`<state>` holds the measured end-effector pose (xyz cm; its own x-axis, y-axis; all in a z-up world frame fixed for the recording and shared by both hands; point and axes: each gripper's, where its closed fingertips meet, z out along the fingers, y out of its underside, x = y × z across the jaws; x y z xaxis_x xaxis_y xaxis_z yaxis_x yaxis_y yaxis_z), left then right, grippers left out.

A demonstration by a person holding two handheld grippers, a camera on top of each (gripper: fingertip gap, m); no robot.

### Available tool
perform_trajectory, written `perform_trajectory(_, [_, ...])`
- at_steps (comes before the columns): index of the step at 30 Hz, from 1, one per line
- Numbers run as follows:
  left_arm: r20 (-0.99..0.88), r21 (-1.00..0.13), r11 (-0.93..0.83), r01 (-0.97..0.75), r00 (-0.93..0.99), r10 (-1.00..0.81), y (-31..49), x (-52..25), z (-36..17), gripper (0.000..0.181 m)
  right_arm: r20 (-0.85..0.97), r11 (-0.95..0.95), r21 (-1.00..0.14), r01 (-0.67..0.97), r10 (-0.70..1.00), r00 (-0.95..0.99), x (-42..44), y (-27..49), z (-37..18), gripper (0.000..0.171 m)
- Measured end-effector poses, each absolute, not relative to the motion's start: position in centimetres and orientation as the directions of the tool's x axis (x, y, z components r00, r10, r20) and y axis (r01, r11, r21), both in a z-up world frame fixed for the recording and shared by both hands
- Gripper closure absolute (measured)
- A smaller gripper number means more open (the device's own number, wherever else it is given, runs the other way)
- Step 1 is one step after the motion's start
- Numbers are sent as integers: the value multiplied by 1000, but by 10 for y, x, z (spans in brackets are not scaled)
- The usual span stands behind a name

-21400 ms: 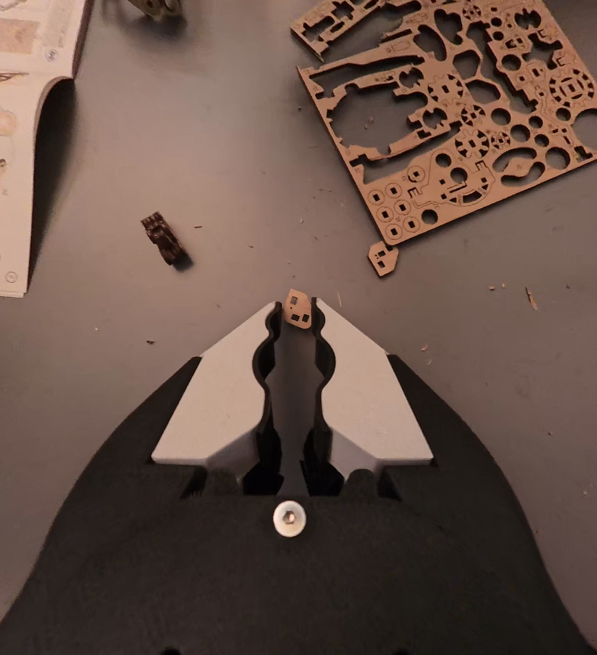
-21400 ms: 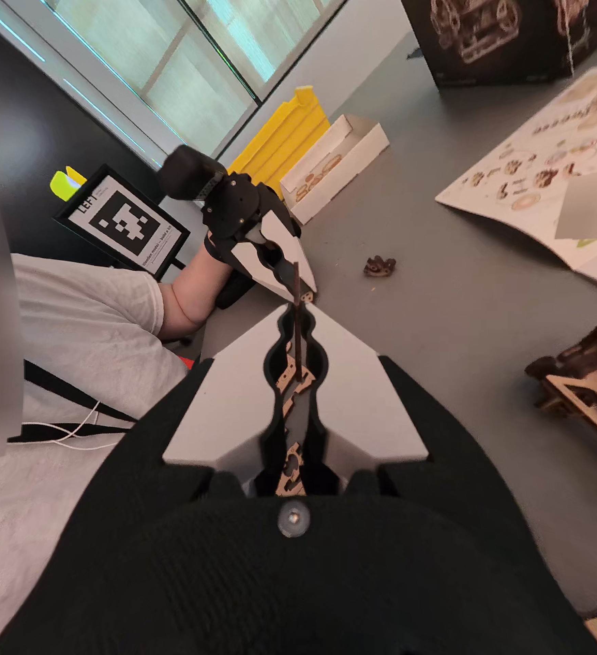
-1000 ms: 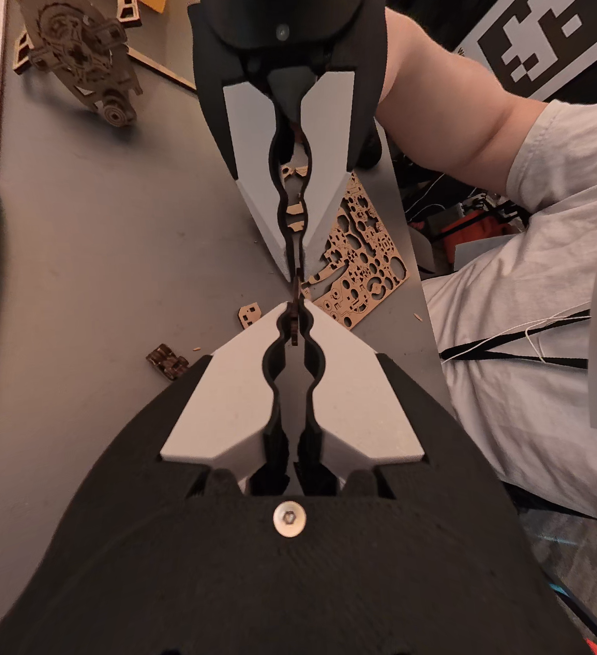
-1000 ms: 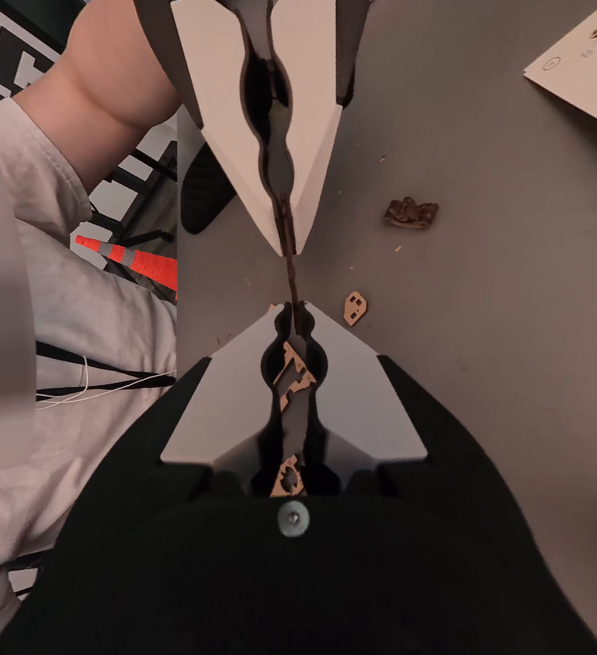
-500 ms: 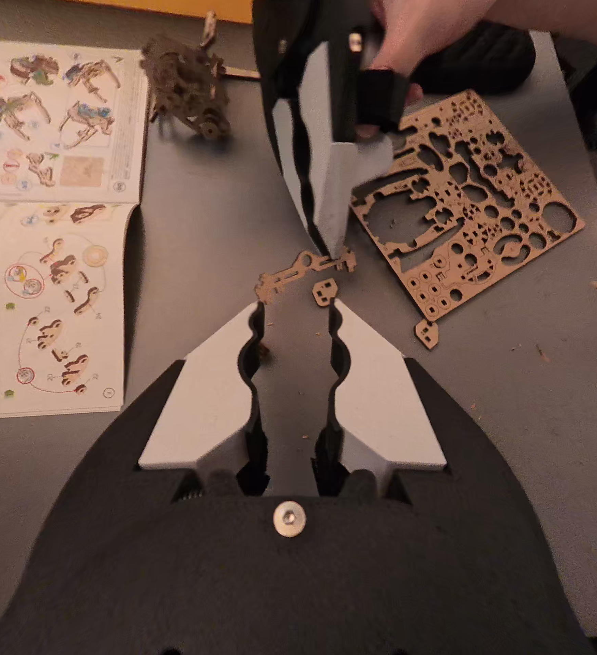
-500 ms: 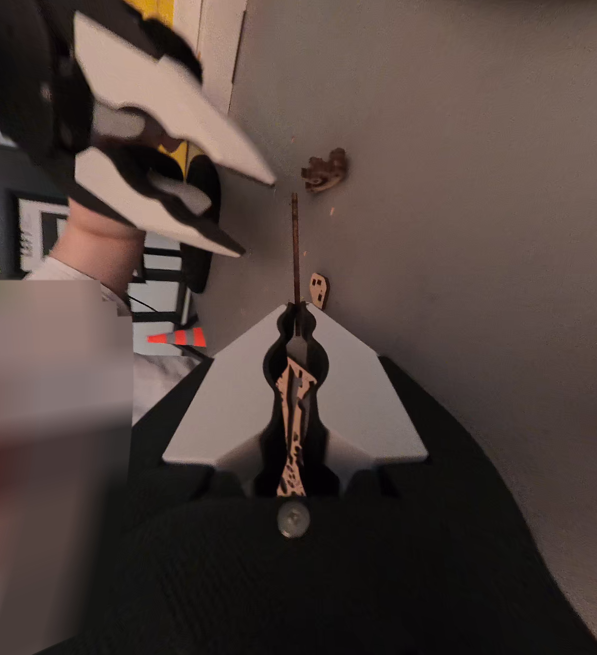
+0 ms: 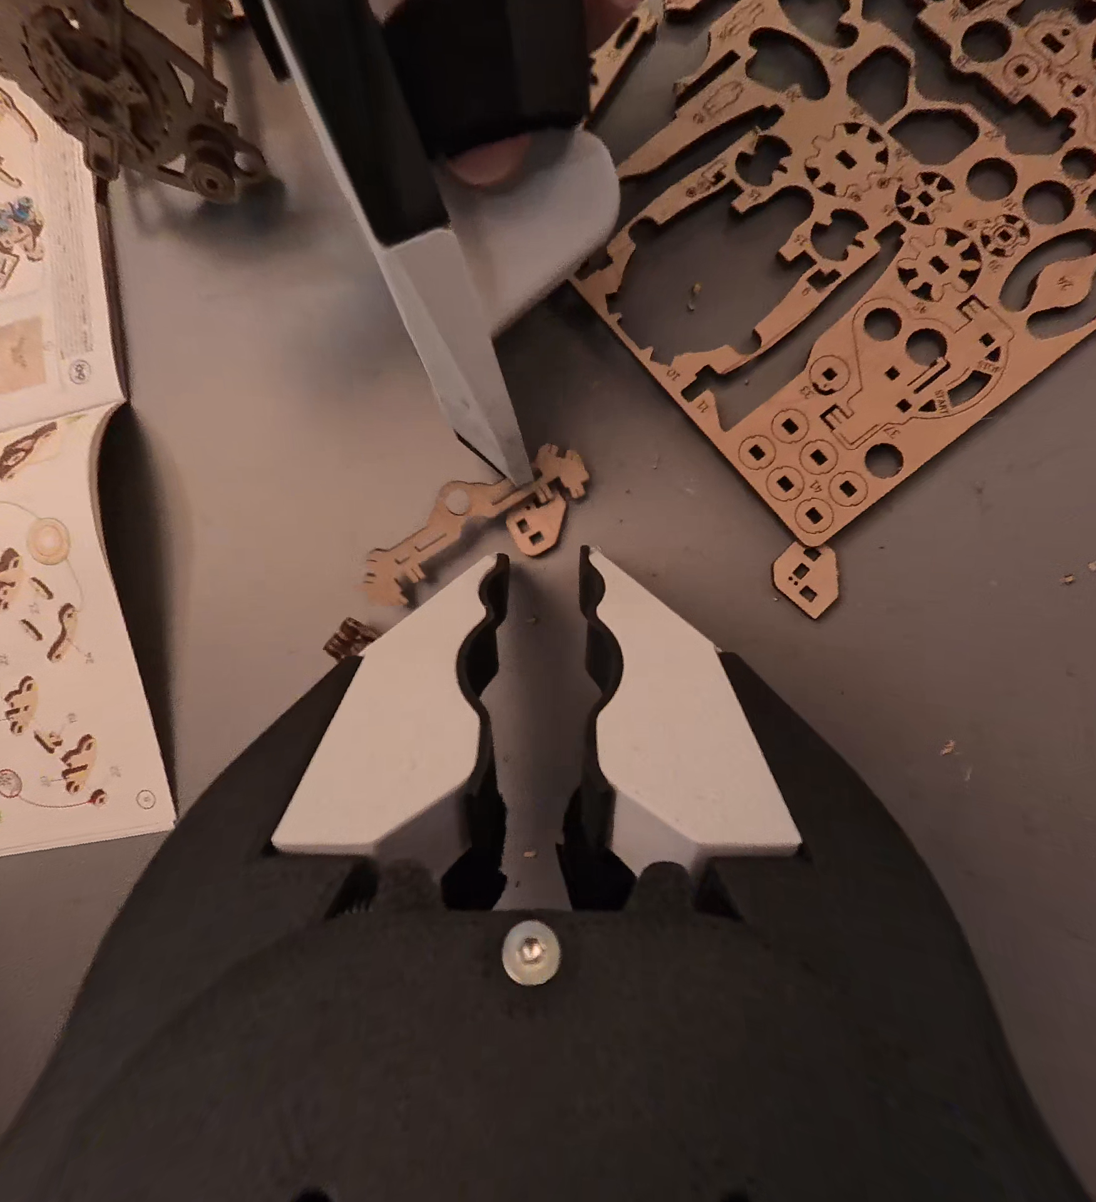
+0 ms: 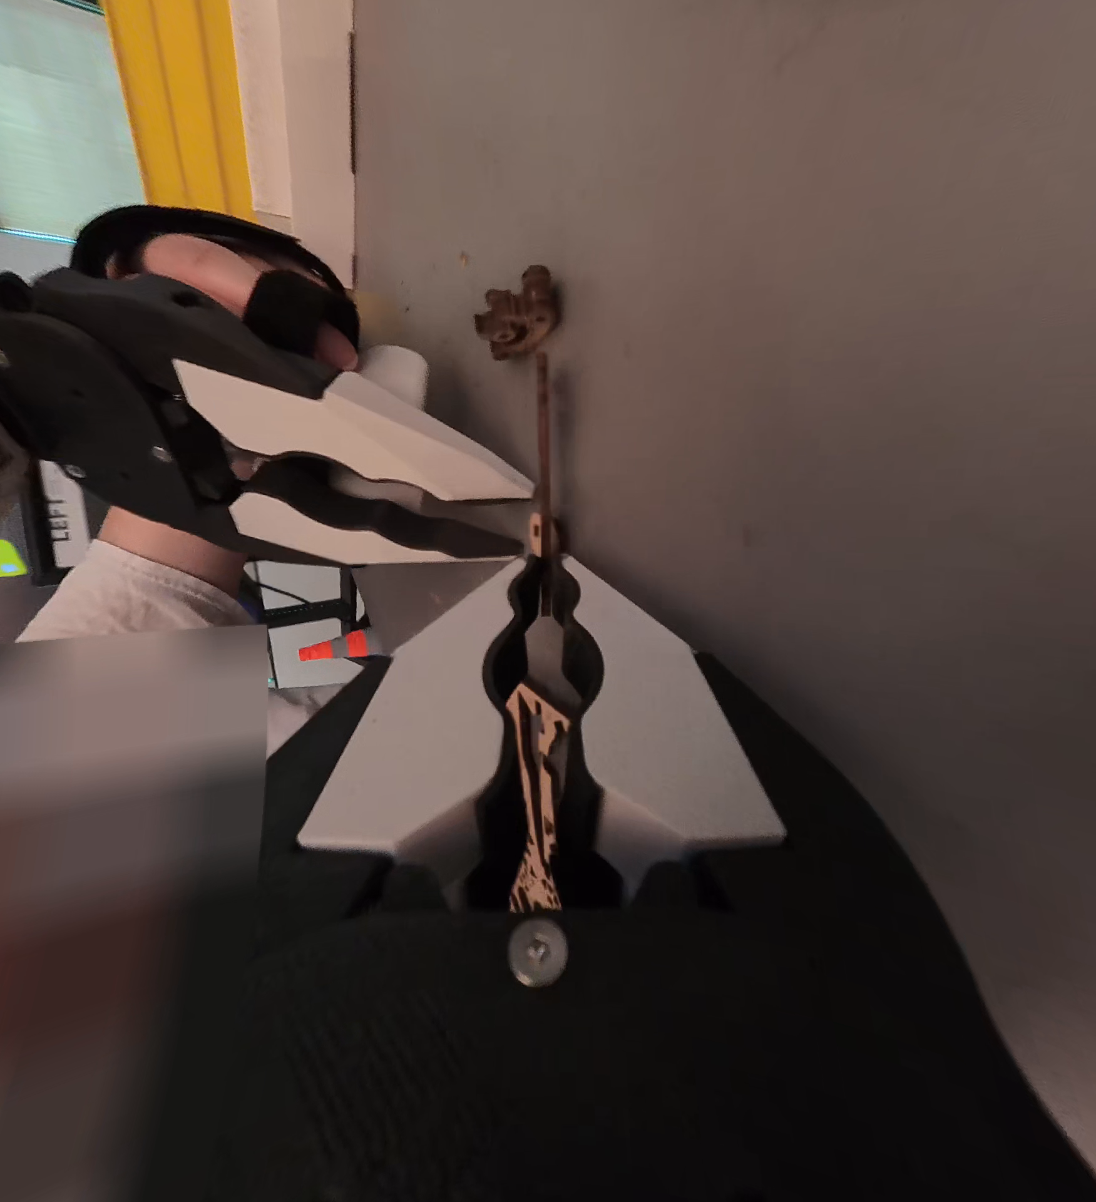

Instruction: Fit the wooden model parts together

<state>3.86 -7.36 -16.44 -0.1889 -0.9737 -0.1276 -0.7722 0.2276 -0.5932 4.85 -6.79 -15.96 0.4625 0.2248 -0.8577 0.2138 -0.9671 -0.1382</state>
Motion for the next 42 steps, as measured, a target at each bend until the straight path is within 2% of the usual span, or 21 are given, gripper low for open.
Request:
perform_trajectory(6, [-105, -575, 229, -786, -206, -973, -74, 39, -166, 167, -856, -969, -130, 212, 217, 470, 47, -66, -159, 170])
perform_trajectory(11, [-118, -556, 255, -791, -229, -966, -75, 40, -166, 178, -856, -970, -124, 209, 211, 471, 47, -64, -159, 170])
perform_trajectory(16, [-116, -555, 250, -793, -224, -968, -74, 40, -166, 177, -858, -967, -125, 221, 217, 466, 48, -66, -159, 170])
perform_trajectory(28, [-38, -543, 174, -822, -183, -982, -76, 42, -166, 158, -848, -937, -150, 315, 286, 447, 49, -66, -155, 170])
perform_trajectory(42, [-49, -504, 181, -845, -182, -982, -74, 43, -166, 163, -848, -918, -146, 368, 308, 432, 45, -65, -156, 170])
